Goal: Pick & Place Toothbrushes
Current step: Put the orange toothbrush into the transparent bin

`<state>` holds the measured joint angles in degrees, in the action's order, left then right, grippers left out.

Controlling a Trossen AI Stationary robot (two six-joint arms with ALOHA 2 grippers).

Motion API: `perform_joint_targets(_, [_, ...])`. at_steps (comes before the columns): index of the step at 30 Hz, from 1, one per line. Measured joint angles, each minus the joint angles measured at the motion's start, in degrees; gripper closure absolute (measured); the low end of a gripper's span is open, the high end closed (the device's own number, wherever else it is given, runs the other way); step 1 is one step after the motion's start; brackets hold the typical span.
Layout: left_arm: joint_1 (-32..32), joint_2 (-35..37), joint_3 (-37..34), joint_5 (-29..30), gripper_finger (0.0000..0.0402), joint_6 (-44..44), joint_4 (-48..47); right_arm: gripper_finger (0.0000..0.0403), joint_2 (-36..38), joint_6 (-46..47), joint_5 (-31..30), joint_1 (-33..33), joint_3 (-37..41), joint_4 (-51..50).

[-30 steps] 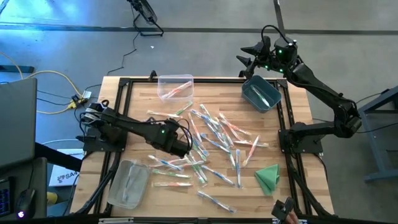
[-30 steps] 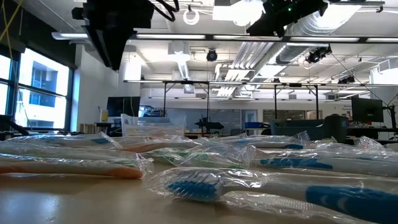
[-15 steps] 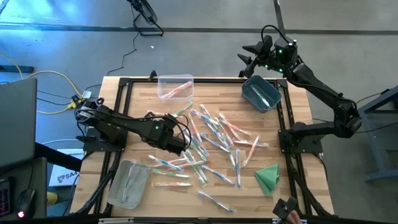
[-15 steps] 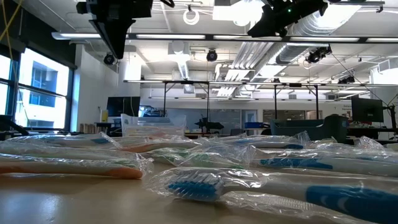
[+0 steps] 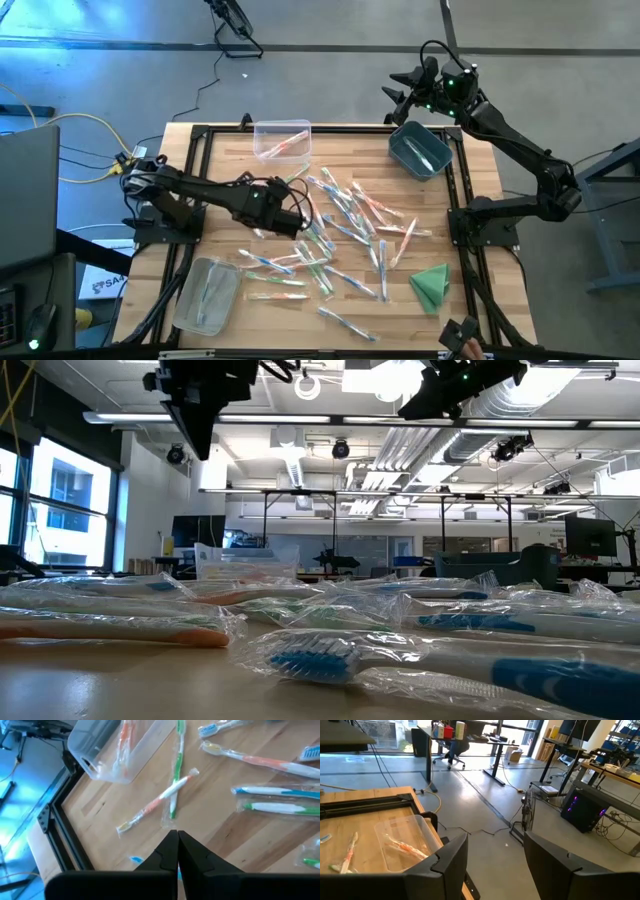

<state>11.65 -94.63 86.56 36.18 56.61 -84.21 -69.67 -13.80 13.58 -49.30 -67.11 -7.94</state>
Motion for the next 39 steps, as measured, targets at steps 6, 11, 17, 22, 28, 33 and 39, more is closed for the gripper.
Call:
perform_joint_targets(6, [-2.37, 0.0, 0.0, -0.02, 0.0401, -3.9, 0.32, 0.0218, 0.0, 0.0, 0.0, 0.0, 0.0, -0.04])
perform_joint_targets(11, [-2.77, -0.02, 0.0, -0.04, 0.0401, -5.41, 0.79, 0.0218, 0.0, -0.46, -0.01, 0.0, 0.0, -0.04])
perform_joint_targets(17, [-2.79, -0.02, 0.0, -0.03, 0.0401, -7.49, 2.46, 0.0218, 0.0, -2.14, -0.13, 0.01, 0.0, -0.03])
perform_joint_targets(22, [-4.59, -0.02, 0.0, 0.23, 0.0401, -10.45, 3.14, 0.0218, 0.0, -2.14, -0.13, 0.0, 0.0, -0.02])
perform_joint_targets(28, [-9.2, -0.04, 0.0, -1.58, 0.0401, -20.09, 8.23, 0.0218, 0.0, -2.14, -0.15, 0.0, 0.0, -0.03])
perform_joint_targets(33, [-12.55, -0.04, 0.0, -2.31, 0.0401, -25.9, 9.77, 0.0218, 0.0, -2.14, -0.15, 0.0, 0.0, -0.11])
perform_joint_targets(39, [-17.69, -0.04, 0.0, -5.78, 0.0401, -36.85, 17.33, 0.0218, 0.0, -2.14, -0.15, 0.0, 0.0, -0.71])
